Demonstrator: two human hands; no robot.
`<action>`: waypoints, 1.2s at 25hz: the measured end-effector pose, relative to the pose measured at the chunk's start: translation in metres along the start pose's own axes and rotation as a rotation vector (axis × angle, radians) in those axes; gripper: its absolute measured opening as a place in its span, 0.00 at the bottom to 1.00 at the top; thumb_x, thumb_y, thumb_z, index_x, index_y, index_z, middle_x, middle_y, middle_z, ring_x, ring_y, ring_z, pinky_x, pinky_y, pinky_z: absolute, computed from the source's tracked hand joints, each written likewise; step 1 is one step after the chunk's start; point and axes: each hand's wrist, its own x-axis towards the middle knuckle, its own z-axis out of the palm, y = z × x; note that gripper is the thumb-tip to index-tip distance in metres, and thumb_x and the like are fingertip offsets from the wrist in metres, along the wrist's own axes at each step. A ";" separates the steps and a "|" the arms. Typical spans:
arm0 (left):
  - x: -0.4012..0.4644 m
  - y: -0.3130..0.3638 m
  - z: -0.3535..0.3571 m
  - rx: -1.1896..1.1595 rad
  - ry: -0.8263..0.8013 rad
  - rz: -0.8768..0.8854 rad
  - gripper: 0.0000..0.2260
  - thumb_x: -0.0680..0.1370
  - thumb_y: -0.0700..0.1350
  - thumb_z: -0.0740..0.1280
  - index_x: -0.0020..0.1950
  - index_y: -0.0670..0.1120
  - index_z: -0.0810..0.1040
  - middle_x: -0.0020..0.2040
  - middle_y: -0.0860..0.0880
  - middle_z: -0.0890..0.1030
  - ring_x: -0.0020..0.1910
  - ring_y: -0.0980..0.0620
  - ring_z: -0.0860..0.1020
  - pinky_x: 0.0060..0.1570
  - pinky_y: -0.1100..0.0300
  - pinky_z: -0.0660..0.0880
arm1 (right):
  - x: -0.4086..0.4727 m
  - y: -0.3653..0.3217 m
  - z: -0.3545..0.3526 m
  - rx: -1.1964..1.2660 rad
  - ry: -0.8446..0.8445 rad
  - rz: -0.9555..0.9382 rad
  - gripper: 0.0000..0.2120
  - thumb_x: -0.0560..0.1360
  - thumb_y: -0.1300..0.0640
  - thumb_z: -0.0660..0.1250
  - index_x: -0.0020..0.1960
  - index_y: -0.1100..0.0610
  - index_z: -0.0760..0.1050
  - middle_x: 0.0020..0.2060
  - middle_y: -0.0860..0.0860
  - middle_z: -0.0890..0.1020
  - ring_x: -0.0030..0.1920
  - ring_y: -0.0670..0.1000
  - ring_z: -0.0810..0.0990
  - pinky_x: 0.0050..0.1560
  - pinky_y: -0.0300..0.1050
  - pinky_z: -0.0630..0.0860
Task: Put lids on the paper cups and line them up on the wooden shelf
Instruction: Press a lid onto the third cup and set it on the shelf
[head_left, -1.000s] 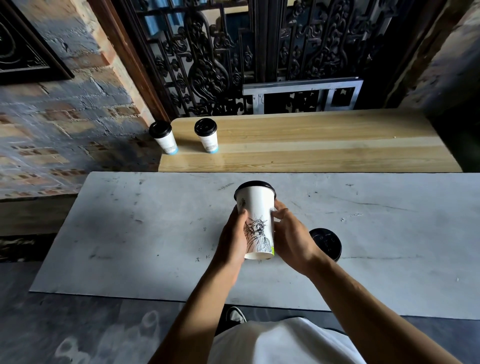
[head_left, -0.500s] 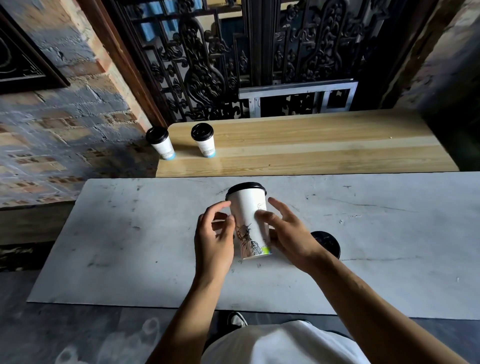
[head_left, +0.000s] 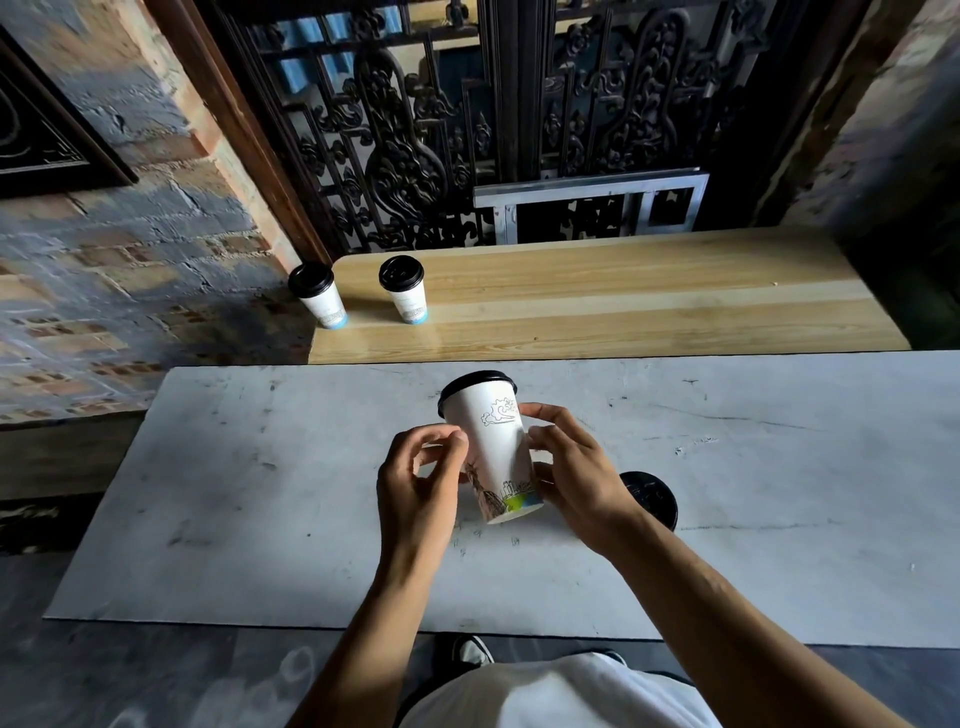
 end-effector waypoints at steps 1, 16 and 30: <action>0.000 -0.001 0.000 -0.005 -0.009 -0.016 0.02 0.76 0.46 0.74 0.46 0.53 0.83 0.49 0.50 0.87 0.53 0.49 0.85 0.47 0.58 0.81 | -0.001 -0.002 0.000 0.007 -0.006 -0.003 0.16 0.82 0.64 0.57 0.63 0.52 0.77 0.46 0.57 0.85 0.38 0.56 0.85 0.37 0.47 0.81; 0.001 -0.006 -0.004 0.108 -0.082 0.127 0.18 0.76 0.29 0.67 0.47 0.52 0.86 0.50 0.49 0.84 0.49 0.49 0.83 0.46 0.53 0.84 | -0.006 0.002 -0.011 0.021 -0.166 -0.097 0.20 0.77 0.58 0.71 0.67 0.64 0.78 0.60 0.63 0.84 0.57 0.56 0.84 0.59 0.49 0.78; 0.000 -0.007 -0.002 -0.051 -0.128 -0.020 0.07 0.76 0.44 0.76 0.52 0.51 0.83 0.51 0.49 0.88 0.50 0.53 0.86 0.52 0.56 0.82 | 0.000 -0.001 -0.017 0.199 -0.086 -0.047 0.19 0.80 0.68 0.62 0.69 0.54 0.75 0.46 0.58 0.85 0.51 0.58 0.83 0.53 0.56 0.80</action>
